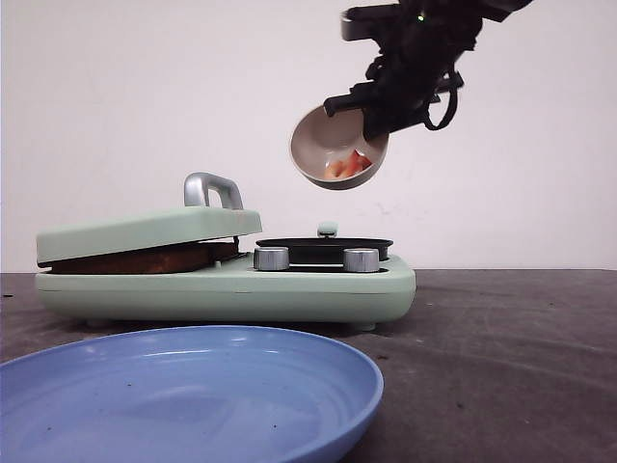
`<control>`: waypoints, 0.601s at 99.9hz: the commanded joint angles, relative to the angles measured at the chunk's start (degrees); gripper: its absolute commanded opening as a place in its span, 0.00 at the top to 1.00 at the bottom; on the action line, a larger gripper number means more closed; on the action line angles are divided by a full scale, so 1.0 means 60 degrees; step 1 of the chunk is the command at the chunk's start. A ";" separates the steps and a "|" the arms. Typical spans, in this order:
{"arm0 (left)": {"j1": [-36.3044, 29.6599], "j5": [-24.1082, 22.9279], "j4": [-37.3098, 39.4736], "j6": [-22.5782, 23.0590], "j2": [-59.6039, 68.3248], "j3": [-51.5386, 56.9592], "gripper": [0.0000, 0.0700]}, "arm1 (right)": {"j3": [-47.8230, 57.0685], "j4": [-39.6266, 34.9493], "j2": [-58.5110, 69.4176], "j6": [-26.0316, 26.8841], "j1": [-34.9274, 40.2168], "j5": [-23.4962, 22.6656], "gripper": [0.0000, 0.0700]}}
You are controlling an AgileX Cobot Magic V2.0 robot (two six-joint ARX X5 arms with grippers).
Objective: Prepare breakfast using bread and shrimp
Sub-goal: 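Tilt the bowl over the black pan with the right gripper, pouring shrimp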
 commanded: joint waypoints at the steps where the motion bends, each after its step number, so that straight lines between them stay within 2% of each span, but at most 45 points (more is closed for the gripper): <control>1: -0.0044 0.0015 0.0106 0.0015 0.0055 0.0091 1.00 | 0.0251 0.0397 0.0160 -0.1202 0.0211 0.0168 1.00; 26: -0.0044 0.0015 0.0106 0.0015 0.0055 0.0091 1.00 | 0.0251 0.1563 0.0470 -0.3020 0.0725 0.0769 1.00; 38: -0.0044 0.0015 0.0106 0.0011 0.0055 0.0091 1.00 | 0.0251 0.1789 0.0718 -0.3989 0.0896 0.1184 1.00; 60: -0.0044 0.0015 0.0098 0.0011 0.0055 0.0091 1.00 | 0.0251 0.2229 0.1089 -0.5231 0.1027 0.1545 1.00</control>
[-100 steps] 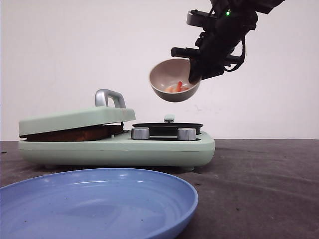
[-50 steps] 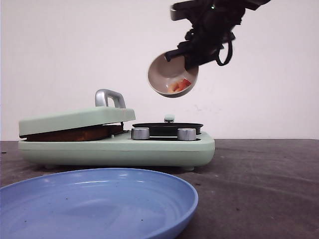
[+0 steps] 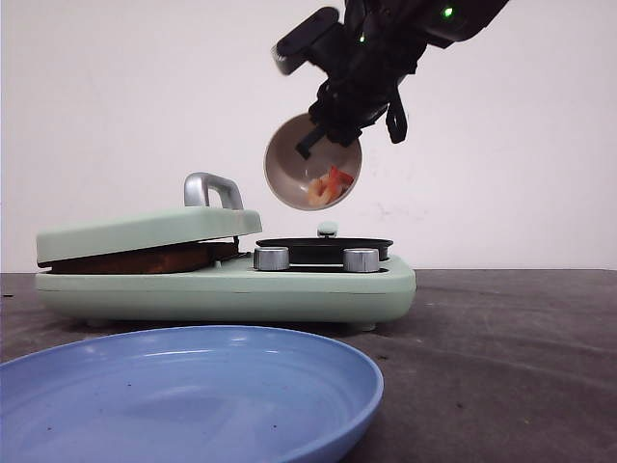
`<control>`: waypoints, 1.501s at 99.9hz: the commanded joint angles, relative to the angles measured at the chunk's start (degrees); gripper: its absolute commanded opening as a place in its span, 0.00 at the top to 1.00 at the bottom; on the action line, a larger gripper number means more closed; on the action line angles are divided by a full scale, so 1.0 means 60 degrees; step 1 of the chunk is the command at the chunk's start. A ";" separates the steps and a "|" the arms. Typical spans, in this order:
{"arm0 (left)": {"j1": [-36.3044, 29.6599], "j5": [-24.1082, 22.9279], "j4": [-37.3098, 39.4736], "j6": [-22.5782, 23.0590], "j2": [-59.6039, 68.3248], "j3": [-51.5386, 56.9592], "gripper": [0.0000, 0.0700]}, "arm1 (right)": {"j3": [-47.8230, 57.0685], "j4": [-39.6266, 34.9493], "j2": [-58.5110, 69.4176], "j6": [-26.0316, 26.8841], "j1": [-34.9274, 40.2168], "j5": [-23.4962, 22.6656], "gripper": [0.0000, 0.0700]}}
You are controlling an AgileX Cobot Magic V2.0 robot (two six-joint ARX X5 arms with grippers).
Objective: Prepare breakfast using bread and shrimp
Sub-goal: 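Tilt the bowl over the black pan with the right gripper, pouring shrimp, then carry the empty bowl back and lower it onto the table with the right gripper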
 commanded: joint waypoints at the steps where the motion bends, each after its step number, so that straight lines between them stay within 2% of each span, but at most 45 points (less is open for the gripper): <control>1: -0.0044 0.0011 0.0102 0.0011 0.0055 0.0091 1.00 | 0.0233 0.0510 0.0248 -0.0838 0.0102 0.0189 1.00; 23: -0.0044 0.0011 0.0098 0.0011 0.0055 0.0091 1.00 | 0.0233 0.0754 0.0251 -0.2586 0.0215 0.0393 1.00; 41: -0.0044 0.0011 0.0098 0.0015 0.0055 0.0091 1.00 | 0.0233 0.2044 0.0251 -0.3555 0.0313 0.0393 1.00; 69: -0.0044 0.0011 0.0095 0.0011 0.0055 0.0091 1.00 | 0.0233 0.2324 0.0251 -0.4521 0.0535 0.0332 1.00; 87: -0.0044 0.0011 0.0087 0.0011 0.0055 0.0091 1.00 | 0.0233 0.2871 0.0251 -0.4564 0.0583 0.0382 1.00; 107: -0.0044 0.0015 0.0036 -0.0018 0.0055 0.0091 1.00 | 0.0233 0.3005 0.0251 -0.4663 0.0579 0.0838 1.00; 114: -0.0044 0.0011 0.0040 -0.0018 0.0055 0.0091 1.00 | 0.0233 0.3005 0.0248 -0.3912 0.0583 0.1293 1.00; 122: -0.0044 0.0011 0.0040 -0.0018 0.0055 0.0091 1.00 | 0.0233 0.2856 0.0204 -0.2608 0.0576 0.2342 0.99; 130: -0.0044 0.0011 0.0040 -0.0018 0.0055 0.0091 1.00 | 0.0240 0.1832 -0.0047 -0.1104 0.0470 0.3027 0.99; 138: -0.0044 0.0011 0.0040 -0.0018 0.0055 0.0091 1.00 | 0.0328 -0.0153 -0.0572 0.0703 0.0277 0.2987 0.99; 150: -0.0044 0.0011 0.0040 -0.0018 0.0055 0.0091 1.00 | 0.0455 -0.3093 -0.1545 0.3628 -0.0306 0.2106 0.99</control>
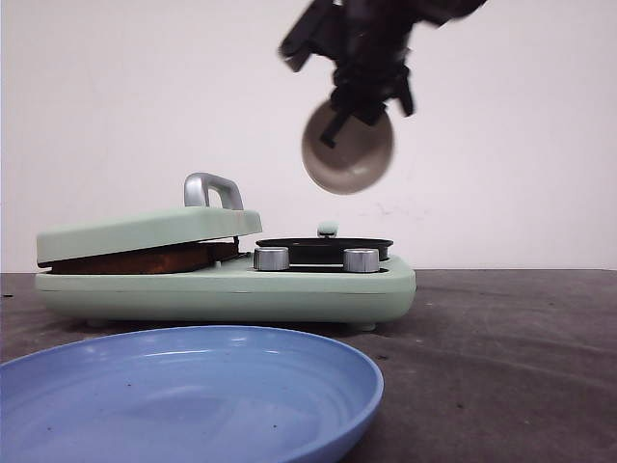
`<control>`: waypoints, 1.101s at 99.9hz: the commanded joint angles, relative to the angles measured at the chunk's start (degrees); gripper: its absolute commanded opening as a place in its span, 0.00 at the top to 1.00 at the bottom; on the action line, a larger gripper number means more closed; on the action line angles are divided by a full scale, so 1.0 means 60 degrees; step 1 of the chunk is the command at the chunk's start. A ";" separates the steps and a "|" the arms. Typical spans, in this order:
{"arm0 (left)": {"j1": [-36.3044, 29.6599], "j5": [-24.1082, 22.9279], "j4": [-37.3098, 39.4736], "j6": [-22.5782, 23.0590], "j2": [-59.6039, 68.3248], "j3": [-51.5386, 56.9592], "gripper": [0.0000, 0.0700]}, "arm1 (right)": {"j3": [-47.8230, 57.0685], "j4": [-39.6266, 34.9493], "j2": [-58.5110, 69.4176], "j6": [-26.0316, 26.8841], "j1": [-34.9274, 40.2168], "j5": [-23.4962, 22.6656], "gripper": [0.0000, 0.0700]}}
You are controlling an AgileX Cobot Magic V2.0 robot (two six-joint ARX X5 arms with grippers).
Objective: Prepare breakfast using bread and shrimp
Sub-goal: 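Carry the empty bowl back and lower it onto the table with the right gripper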
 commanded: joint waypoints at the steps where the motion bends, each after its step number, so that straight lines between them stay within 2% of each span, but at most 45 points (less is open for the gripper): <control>1: -0.0044 0.0011 0.0062 -0.0018 0.0055 0.0091 1.00 | 0.0430 -0.1639 -0.0710 0.3665 -0.0364 -0.0426 0.99; 12: -0.0047 0.0011 0.0073 -0.0018 0.0055 0.0091 1.00 | 0.0430 -0.4022 -0.1621 0.6029 -0.1362 -0.1898 0.99; 13: -0.0047 0.0011 0.0080 -0.0018 0.0055 0.0091 1.00 | 0.0430 -0.4958 -0.1960 0.6790 -0.1967 -0.2874 0.99; 26: -0.0047 0.0015 0.0160 -0.0018 0.0055 0.0091 1.00 | 0.0430 -0.6951 -0.2401 0.7719 -0.3614 -0.5533 0.99; 34: -0.0069 0.0011 0.0361 -0.0018 0.0055 0.0091 1.00 | 0.0423 -0.8342 -0.2382 0.7792 -0.4594 -0.6637 0.99; 45: -0.0080 0.0011 0.0641 -0.0018 0.0062 0.0091 1.00 | 0.0295 -0.9847 -0.2055 0.7333 -0.5523 -0.7107 0.99; 53: -0.0080 0.0011 0.0772 -0.0018 0.0113 0.0091 1.00 | -0.0131 -0.9949 -0.1916 0.7063 -0.5894 -0.7431 0.99; 68: -0.0080 0.0015 0.0783 -0.0022 0.0135 0.0091 1.00 | -0.1373 -0.8976 -0.1832 0.7133 -0.6233 -0.7938 0.99; 94: -0.0080 0.0025 0.0736 -0.0182 0.0135 0.0091 1.00 | -0.3005 -0.7450 -0.1810 0.7559 -0.6237 -0.7887 0.99; 110: -0.0080 0.0120 0.0667 -0.0262 0.0135 0.0091 1.00 | -0.3107 -0.7195 -0.1636 0.7912 -0.6237 -0.7974 0.99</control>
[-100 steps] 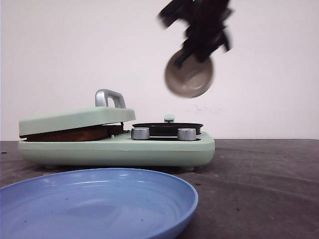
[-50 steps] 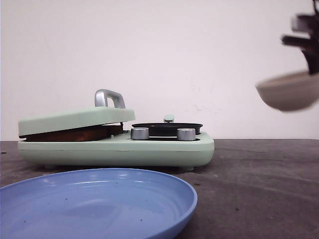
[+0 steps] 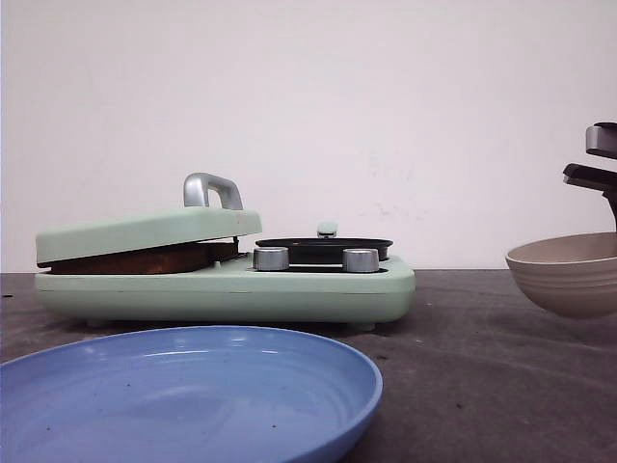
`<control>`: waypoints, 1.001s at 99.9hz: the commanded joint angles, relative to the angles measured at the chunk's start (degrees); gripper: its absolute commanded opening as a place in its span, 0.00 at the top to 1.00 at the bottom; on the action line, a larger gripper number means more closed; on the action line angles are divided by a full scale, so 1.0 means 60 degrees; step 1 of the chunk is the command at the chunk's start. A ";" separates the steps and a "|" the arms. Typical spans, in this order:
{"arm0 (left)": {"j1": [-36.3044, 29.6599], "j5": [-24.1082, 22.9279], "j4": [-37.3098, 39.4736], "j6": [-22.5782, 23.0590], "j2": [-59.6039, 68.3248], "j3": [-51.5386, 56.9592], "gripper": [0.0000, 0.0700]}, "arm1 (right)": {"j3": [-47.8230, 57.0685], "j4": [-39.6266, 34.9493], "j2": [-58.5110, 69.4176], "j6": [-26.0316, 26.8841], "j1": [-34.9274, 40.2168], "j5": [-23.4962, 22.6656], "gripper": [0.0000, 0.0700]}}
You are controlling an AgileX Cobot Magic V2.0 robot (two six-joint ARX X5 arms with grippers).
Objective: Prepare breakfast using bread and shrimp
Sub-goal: 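Carry the empty bowl back and lower it onto the table with the right gripper, then open the right gripper and raise it away from the bowl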
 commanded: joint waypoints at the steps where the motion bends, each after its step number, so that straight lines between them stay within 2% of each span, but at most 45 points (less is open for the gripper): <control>1: -0.0036 0.0055 0.0044 -0.0087 0.0062 0.0091 1.00 | 0.0120 0.0058 0.0277 0.0302 -0.0004 -0.0142 0.99; 23: -0.0036 0.0055 -0.0375 -0.0080 0.0062 0.0091 1.00 | 0.0120 -0.0262 0.0707 0.0299 0.0022 -0.0222 0.97; 27: -0.0036 0.0055 -0.0452 -0.0080 0.0062 0.0091 1.00 | 0.0120 -0.0302 0.0718 0.0299 0.0022 -0.0186 0.88; 35: -0.0036 0.0055 -0.0561 -0.0069 0.0062 0.0091 1.00 | 0.0135 -0.0080 0.0710 0.0299 0.0022 -0.0229 0.58; 38: -0.0036 0.0055 -0.0561 -0.0069 0.0062 0.0091 1.00 | 0.0171 0.0004 0.0688 0.0299 0.0018 -0.0291 0.50; 51: -0.0036 0.0055 -0.0557 -0.0062 0.0062 0.0091 1.00 | 0.0670 -0.0084 0.0579 0.0295 0.0015 -0.0481 0.39; 62: -0.0036 0.0051 -0.0557 -0.0062 0.0062 0.0091 1.00 | 0.1290 -0.0499 0.0197 0.0138 -0.0004 -0.0455 0.39; 66: -0.0036 0.0051 -0.0557 -0.0062 0.0058 0.0087 1.00 | 0.1359 -0.0492 -0.0106 0.0135 -0.0004 -0.0455 0.44; 70: -0.0036 0.0047 -0.0557 -0.0062 0.0051 0.0069 1.00 | 0.1330 -0.0335 -0.0448 0.0131 0.0040 -0.0452 0.60; 75: -0.0036 0.0007 -0.0554 -0.0062 0.0040 0.0022 1.00 | 0.1213 -0.0025 -0.0976 0.0128 0.0146 -0.0401 0.96; 76: -0.0036 0.0000 -0.0554 -0.0062 0.0036 0.0007 1.00 | 0.1177 0.0062 -0.1096 0.0128 0.0178 -0.0408 1.00; 86: -0.0036 -0.0109 -0.0554 -0.0076 -0.0051 -0.0219 1.00 | 0.0423 0.1435 -0.2503 0.0044 0.0586 -0.0375 0.98; 100: -0.0036 -0.0430 -0.0226 -0.0382 -0.0510 -0.0947 1.00 | -0.1698 0.4353 -0.5166 -0.0142 0.1151 -0.0368 0.98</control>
